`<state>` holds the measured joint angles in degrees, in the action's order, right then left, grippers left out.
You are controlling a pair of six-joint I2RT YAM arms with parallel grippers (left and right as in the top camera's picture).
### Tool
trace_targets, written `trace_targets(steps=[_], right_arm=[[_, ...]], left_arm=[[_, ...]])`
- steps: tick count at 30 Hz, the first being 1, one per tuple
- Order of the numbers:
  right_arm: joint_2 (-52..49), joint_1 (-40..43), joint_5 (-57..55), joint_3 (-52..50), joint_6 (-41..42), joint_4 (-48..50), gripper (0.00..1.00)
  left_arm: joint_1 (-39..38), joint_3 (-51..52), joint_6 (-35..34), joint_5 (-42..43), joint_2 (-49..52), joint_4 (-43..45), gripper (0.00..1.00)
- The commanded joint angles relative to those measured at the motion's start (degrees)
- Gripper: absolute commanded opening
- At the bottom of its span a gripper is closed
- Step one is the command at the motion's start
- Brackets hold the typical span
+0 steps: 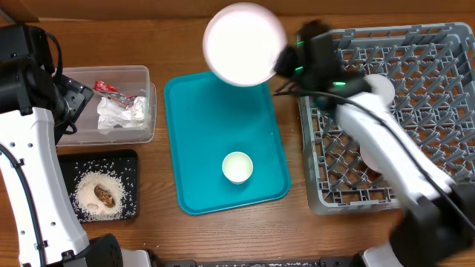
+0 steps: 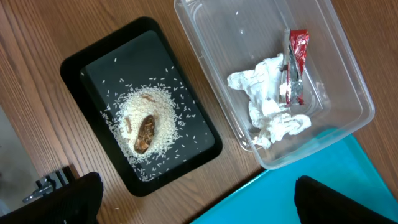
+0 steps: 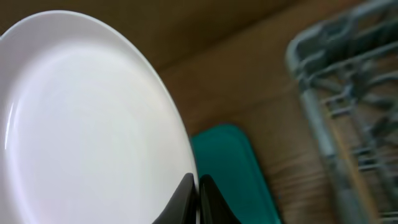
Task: Sort waste into correct bins and load items into the dishwasher
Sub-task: 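Lift the white plate and carry it right into the rack, then stand the white plate upright in the rack and release it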
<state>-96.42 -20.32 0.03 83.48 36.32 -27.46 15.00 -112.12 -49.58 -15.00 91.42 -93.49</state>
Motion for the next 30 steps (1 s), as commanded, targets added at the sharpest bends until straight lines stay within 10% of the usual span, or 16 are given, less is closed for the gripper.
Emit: trace_targets(steps=[1,11,30], right_arm=[[6.32,4.39,-4.48,1.05,-7.37,-3.15,0.04],[8.28,9.14,-32.79,1.01,-21.31,-8.79,0.04],[-7.04,9.03,-50.58,0.9,-45.09,1.84,0.04]], left_arm=[[-0.02,-0.22,-1.01,-0.15,0.17,-0.13,1.0],[-0.02,-0.22,-1.03,-0.15,0.17,-0.11,1.0],[-0.02,-0.22,-1.03,-0.15,0.24,-0.09,1.0]])
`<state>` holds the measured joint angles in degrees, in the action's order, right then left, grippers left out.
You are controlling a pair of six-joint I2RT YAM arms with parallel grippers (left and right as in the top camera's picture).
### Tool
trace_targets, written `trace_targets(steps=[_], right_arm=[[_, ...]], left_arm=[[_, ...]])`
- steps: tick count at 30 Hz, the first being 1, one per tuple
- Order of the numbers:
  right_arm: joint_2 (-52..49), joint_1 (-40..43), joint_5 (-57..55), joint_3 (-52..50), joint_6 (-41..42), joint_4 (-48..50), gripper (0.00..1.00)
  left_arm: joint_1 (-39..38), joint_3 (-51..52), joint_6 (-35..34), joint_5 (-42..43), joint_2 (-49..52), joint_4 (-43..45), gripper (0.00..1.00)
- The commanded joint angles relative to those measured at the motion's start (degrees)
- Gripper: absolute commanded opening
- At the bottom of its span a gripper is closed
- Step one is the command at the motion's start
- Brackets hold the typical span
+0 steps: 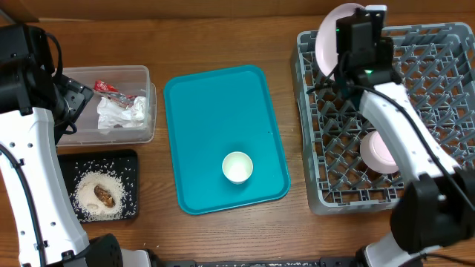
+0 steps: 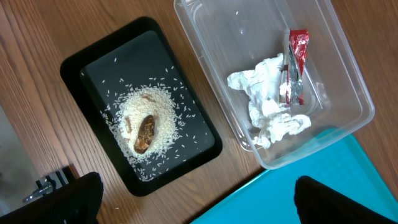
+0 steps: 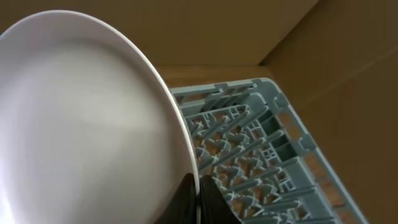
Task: Sort waste into correct bins and load items into the dishwasher
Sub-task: 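Stand the white plate upright in the rack and release it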
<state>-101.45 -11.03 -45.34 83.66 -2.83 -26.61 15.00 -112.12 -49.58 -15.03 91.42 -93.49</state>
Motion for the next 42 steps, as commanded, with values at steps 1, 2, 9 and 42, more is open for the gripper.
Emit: trace_targets(steps=[1,2,9,42], right_arm=[[-2.4,-0.26,-5.2,0.72,-6.25,1.03,0.04],[-2.75,-0.26,-5.18,0.72,-6.23,1.03,0.04],[-2.84,-2.19,-5.01,0.72,-6.23,1.29,0.04],[12.74,-20.11,55.1,1.66,16.72,-17.03,1.0]], left_arm=[[-0.02,-0.22,-1.01,-0.13,0.24,-0.11,1.0],[-0.02,-0.22,-1.03,-0.13,0.24,-0.09,1.0],[-0.02,-0.22,-1.01,-0.13,0.24,-0.09,1.0],[-0.02,-0.22,-1.01,-0.13,0.24,-0.09,1.0]])
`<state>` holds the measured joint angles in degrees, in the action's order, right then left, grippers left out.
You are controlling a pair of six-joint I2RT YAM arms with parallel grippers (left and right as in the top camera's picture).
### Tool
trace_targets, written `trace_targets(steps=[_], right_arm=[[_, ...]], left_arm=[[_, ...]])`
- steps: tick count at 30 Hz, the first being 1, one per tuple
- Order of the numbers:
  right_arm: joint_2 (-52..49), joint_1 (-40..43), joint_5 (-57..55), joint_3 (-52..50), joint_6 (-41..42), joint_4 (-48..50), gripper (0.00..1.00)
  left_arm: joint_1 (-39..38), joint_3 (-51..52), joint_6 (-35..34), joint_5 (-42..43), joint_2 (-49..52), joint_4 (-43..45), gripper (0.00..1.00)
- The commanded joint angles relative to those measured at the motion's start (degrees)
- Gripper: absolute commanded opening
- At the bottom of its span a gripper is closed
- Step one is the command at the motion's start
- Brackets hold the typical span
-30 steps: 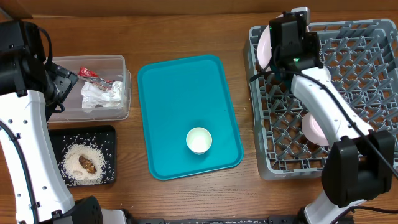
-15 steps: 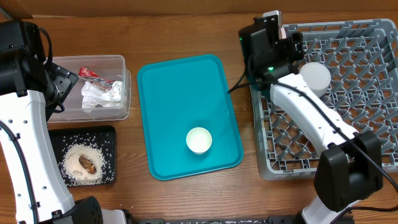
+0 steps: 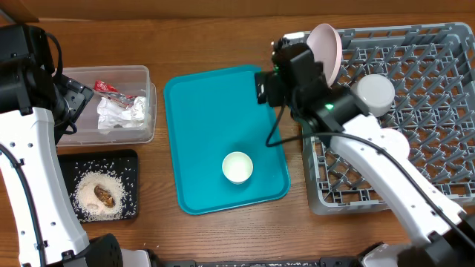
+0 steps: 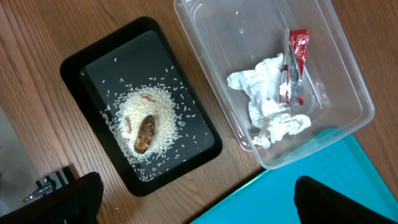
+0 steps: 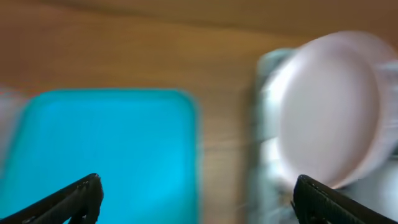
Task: Sort waste into correct bins and load items into the dishwasher
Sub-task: 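Stand the white plate upright in the rack and release it, then move the right gripper to the pale green cup and grasp it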
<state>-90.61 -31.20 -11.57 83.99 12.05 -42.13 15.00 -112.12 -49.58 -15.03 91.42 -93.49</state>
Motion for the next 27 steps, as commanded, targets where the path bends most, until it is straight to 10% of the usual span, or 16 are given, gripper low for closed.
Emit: trace_targets(steps=[1,7,24,27], right_arm=[[2.1,0.0,27.5,1.33,1.38,-2.84,1.0],[1.86,-0.33,50.25,1.09,1.29,-7.15,0.98],[-4.33,-12.85,17.7,0.39,22.25,-14.99,0.79],[-7.39,-14.51,17.64,0.39,22.77,-14.73,0.63]], left_arm=[[-0.02,-0.22,-1.01,-0.13,0.24,-0.09,1.0],[-0.02,-0.22,-1.03,-0.13,0.24,-0.09,1.0],[-0.02,-0.22,-1.01,-0.13,0.24,-0.09,1.0],[-0.02,-0.22,-1.01,-0.13,0.24,-0.09,1.0]])
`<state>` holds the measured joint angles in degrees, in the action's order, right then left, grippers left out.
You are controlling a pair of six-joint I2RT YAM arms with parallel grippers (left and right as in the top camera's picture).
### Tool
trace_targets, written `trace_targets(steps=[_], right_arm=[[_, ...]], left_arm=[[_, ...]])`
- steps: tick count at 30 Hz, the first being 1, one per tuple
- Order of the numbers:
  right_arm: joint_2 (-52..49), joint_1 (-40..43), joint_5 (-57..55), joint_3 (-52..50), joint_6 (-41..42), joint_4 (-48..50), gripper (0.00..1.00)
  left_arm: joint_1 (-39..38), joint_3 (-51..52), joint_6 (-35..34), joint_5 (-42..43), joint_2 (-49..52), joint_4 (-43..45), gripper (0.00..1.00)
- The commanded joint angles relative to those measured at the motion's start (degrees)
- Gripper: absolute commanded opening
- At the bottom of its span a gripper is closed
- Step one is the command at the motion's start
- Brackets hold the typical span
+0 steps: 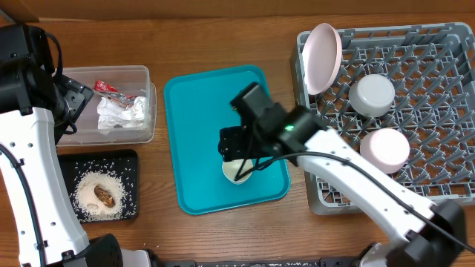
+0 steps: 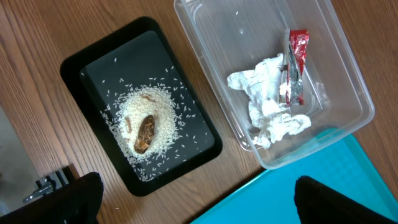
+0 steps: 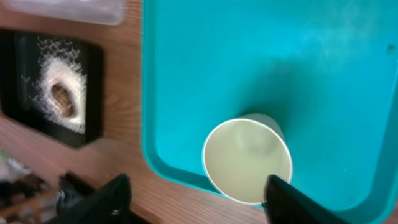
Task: Sort waste into correct bins and load items into the dishwasher
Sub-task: 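Move the right gripper to the pale green cup and grasp it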
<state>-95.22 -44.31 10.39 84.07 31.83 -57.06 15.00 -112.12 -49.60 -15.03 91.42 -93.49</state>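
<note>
A pale empty cup [image 3: 247,160] stands upright on the teal tray [image 1: 200,111], near its front edge. My right gripper [image 3: 196,190] hangs open over it, the cup showing between the two dark fingers; from overhead the gripper [image 1: 239,150] partly covers the cup [image 1: 237,175]. A pink plate [image 1: 323,46] stands on edge in the far left corner of the grey dish rack [image 1: 438,119]. My left gripper [image 2: 194,202] is open and holds nothing, high above the bins at the left.
A clear bin [image 1: 141,78] holds crumpled tissue [image 2: 267,106] and a red wrapper [image 2: 297,53]. A black tray [image 2: 81,62] holds rice with a brown scrap [image 2: 144,133]. In the rack sit an upturned grey bowl [image 1: 372,94] and a pink bowl [image 1: 384,148].
My right gripper, still open, has moved from the tray's far right corner beside the rack to above the cup near the tray's front. The plate stays in the rack. The left arm is unchanged.
My right gripper first held the plate above the tray's far edge, then over the rack's far left corner. Then the plate stood in the rack and the gripper was open beside it. Now the open gripper is over the cup.
</note>
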Motion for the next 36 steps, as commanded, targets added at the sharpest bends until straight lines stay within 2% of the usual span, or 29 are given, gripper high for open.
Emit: trace_targets(steps=[1,8,12,19,36], right_arm=[[-3.72,-2.12,-4.33,0.31,2.95,0.46,0.62],[-7.13,-6.91,-5.18,0.31,4.76,3.76,0.62],[-9.33,-7.41,-9.53,0.26,8.92,1.97,0.63],[-12.35,-7.43,-9.86,0.26,8.92,1.86,0.62],[-16.59,-11.76,-12.72,0.26,8.96,4.28,0.5]], left_arm=[[-0.02,-0.22,-0.98,-0.13,0.24,-0.09,1.0],[-0.02,-0.22,-0.98,-0.13,0.24,-0.11,1.0],[-0.02,-0.22,-1.01,-0.13,0.24,-0.09,1.0],[-0.02,-0.22,-0.98,-0.13,0.24,-0.09,1.0],[-0.02,-0.22,-1.01,-0.13,0.24,-0.09,1.0]])
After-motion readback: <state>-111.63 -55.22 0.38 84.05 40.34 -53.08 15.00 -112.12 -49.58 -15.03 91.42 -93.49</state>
